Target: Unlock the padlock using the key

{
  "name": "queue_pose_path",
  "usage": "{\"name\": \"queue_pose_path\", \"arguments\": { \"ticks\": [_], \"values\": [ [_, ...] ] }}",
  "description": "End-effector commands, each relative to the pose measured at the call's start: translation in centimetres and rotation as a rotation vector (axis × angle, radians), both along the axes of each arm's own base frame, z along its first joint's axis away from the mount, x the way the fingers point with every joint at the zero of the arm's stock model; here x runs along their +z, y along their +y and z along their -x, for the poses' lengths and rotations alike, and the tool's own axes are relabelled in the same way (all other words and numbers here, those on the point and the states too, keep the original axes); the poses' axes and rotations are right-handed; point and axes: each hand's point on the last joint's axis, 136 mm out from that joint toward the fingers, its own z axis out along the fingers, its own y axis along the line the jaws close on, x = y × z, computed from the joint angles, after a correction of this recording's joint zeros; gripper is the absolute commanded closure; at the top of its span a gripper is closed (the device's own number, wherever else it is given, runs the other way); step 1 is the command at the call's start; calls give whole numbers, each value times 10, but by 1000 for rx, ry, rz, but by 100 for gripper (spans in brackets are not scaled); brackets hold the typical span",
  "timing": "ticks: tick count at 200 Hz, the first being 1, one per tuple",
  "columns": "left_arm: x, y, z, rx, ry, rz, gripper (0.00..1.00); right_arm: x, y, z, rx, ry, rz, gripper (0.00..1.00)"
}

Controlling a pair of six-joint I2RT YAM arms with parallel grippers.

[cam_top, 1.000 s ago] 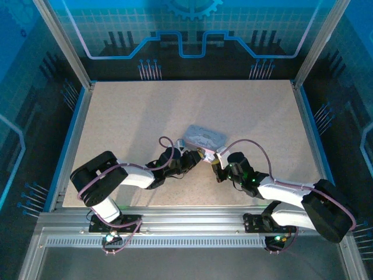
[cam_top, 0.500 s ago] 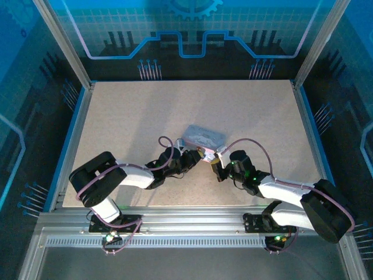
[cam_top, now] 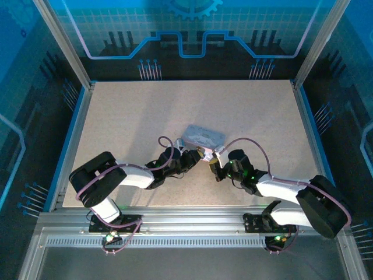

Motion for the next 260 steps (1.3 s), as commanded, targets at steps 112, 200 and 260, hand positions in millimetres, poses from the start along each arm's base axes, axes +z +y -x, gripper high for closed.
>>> {"name": "queue_pose_path", "arguments": {
  "ticks": [112, 200, 260],
  "values": [
    [21, -8, 0, -10, -42, 60, 81, 25, 16, -15, 17, -71, -40, 100],
    [22, -11, 1, -20, -39, 59, 81, 37, 21, -19, 30, -130, -68, 100],
    [23, -14, 3, -24, -38, 61, 81, 46, 31, -25, 52, -159, -82, 100]
  ]
}}
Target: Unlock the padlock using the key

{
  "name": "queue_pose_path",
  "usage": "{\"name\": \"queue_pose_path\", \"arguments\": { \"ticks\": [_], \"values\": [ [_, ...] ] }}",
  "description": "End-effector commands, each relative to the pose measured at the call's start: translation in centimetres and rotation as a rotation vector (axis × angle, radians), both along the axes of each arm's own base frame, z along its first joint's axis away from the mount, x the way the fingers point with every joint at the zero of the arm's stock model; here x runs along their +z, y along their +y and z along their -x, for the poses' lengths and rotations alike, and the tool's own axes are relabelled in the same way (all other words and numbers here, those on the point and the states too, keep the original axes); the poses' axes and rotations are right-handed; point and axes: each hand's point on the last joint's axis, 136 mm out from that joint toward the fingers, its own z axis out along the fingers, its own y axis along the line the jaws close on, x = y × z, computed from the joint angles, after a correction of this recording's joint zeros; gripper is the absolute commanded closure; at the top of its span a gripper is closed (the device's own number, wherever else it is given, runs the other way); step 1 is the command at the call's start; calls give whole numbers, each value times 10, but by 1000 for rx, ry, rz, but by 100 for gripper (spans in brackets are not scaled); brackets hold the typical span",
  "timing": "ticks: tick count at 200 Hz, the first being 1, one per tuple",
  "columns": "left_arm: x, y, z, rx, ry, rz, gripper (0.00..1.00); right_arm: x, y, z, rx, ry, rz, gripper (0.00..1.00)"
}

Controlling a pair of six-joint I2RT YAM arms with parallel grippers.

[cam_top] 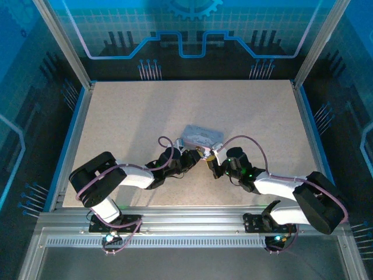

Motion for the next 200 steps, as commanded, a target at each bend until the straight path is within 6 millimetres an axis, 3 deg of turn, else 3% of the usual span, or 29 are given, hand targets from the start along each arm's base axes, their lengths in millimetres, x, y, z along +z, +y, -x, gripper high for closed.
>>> {"name": "queue_pose_path", "arguments": {
  "ticks": [1, 200],
  "values": [
    [23, -14, 4, -31, -36, 63, 81, 36, 20, -15, 32, -113, -70, 100],
    [27, -21, 10, -50, -37, 76, 81, 71, 51, -39, 104, -224, -128, 100]
  ]
}}
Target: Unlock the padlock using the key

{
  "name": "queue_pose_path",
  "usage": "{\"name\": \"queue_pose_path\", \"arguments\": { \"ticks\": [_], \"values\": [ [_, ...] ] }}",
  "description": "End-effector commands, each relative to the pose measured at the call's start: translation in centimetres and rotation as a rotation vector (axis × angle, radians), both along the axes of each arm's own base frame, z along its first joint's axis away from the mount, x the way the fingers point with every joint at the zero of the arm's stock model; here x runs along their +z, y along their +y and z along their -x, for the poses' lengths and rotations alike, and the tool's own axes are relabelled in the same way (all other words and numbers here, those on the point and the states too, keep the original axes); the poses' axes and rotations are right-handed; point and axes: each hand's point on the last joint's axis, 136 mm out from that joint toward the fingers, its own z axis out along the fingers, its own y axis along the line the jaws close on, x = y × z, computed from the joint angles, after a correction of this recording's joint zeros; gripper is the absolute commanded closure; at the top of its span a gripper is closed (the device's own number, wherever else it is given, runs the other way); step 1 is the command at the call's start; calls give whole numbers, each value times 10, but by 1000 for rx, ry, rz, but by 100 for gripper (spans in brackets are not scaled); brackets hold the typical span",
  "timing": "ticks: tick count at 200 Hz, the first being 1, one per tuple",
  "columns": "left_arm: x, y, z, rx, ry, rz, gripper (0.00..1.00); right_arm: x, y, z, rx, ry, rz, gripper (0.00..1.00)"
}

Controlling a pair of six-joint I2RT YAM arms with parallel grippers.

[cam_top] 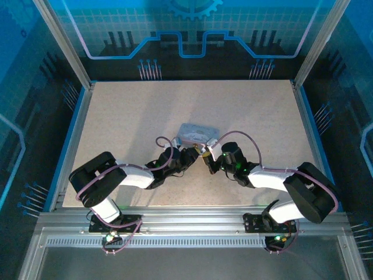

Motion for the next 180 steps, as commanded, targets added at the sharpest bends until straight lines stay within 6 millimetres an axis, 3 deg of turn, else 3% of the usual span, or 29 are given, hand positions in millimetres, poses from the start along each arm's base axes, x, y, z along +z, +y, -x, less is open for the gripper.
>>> {"name": "queue_pose_path", "arguments": {
  "ticks": [1, 39, 137, 180],
  "values": [
    [27, -31, 20, -136, -31, 82, 81, 69, 34, -19, 74, -184, -160, 100],
    [27, -34, 21, -143, -32, 83, 81, 83, 41, -22, 94, -201, -189, 100],
    [25, -43, 25, -167, -20, 95, 81, 97, 56, -32, 130, -214, -237, 100],
    [19, -41, 25, -158, -14, 93, 80, 83, 51, -26, 113, -159, -233, 100]
  ]
}}
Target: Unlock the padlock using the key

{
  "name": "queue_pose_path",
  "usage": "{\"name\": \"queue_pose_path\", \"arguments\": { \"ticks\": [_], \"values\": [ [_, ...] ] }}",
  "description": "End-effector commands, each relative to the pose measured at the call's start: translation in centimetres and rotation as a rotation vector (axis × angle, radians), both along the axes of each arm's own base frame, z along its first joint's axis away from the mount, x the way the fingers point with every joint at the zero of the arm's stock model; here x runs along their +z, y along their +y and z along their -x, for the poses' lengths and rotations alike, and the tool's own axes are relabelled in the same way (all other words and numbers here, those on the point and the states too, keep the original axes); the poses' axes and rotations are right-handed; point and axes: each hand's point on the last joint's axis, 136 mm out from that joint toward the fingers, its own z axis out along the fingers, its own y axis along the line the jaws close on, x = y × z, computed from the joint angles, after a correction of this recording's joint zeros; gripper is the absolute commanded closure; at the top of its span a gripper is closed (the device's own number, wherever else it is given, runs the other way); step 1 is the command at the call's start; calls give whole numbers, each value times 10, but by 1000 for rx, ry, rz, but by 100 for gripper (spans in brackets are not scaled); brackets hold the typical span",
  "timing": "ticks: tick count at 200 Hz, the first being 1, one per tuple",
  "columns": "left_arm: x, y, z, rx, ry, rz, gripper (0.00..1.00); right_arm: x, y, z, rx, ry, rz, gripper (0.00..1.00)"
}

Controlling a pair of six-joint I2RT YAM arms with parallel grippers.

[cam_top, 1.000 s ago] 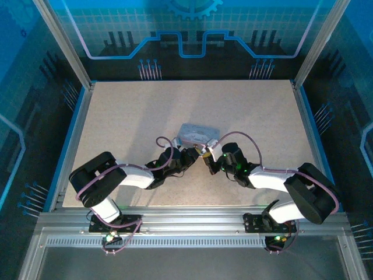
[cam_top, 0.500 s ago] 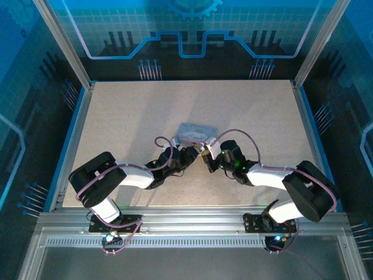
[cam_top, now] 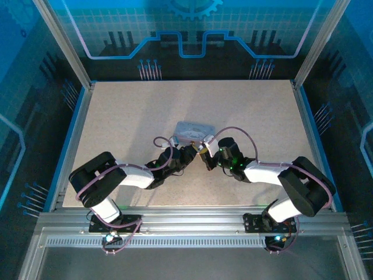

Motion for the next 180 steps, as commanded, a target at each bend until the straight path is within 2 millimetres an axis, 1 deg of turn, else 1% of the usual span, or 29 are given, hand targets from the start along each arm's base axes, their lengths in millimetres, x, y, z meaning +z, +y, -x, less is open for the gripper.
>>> {"name": "queue_pose_path", "arguments": {
  "ticks": [1, 29, 54, 98, 131, 180],
  "values": [
    [18, -51, 35, -239, 7, 108, 80, 80, 38, -12, 92, -175, -227, 100],
    [11, -52, 36, -240, 18, 104, 80, 63, 32, -5, 66, -99, -220, 100],
    [5, -54, 35, -243, 32, 113, 80, 54, 26, 0, 31, -29, -227, 100],
    [-11, -56, 37, -246, 61, 111, 81, 46, 24, 13, -7, 66, -241, 100],
    [-19, -54, 38, -243, 71, 108, 80, 40, 18, 15, -63, 116, -222, 100],
    [-25, -45, 40, -219, 73, 97, 70, 24, 6, 18, -144, 224, -150, 100]
  ]
}}
